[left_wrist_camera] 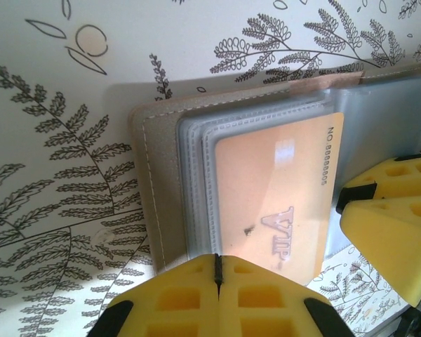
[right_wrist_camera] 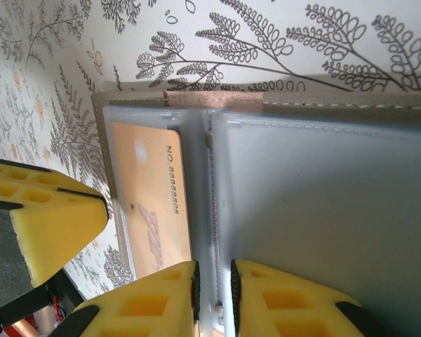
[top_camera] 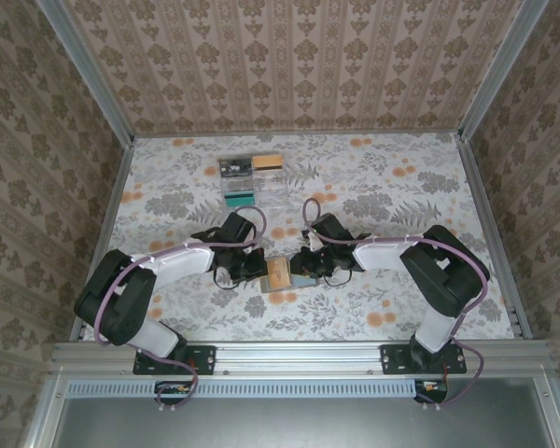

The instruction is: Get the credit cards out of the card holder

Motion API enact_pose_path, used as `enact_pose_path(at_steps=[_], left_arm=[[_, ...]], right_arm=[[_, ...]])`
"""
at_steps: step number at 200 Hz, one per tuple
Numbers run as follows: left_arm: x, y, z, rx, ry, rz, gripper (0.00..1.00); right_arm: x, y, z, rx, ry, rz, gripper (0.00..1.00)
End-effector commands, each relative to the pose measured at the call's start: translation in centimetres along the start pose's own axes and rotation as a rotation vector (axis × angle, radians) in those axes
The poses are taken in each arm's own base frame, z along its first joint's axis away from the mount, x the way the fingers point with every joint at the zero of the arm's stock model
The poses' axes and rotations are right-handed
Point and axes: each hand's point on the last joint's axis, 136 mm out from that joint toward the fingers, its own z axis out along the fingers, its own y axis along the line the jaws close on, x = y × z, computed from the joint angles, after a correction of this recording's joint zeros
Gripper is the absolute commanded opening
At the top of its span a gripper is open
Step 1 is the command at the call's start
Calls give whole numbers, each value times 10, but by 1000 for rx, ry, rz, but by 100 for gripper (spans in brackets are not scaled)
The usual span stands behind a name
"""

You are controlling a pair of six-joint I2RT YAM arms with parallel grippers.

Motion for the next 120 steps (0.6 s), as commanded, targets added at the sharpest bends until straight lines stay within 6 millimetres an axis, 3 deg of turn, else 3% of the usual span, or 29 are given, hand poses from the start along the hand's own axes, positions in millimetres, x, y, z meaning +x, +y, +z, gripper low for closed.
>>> enact_pose_path(at_steps=[1, 43, 120], left_arm=[[-3, -11, -5, 29, -6, 31, 0], [0, -6, 0, 16, 9, 24, 2], [8, 11, 10, -40, 46, -10, 0]], right_arm=[[0, 10, 4, -30, 24, -8, 21], [0, 19, 10, -51, 46, -28, 19], [3, 15, 17, -42, 65, -20, 17]])
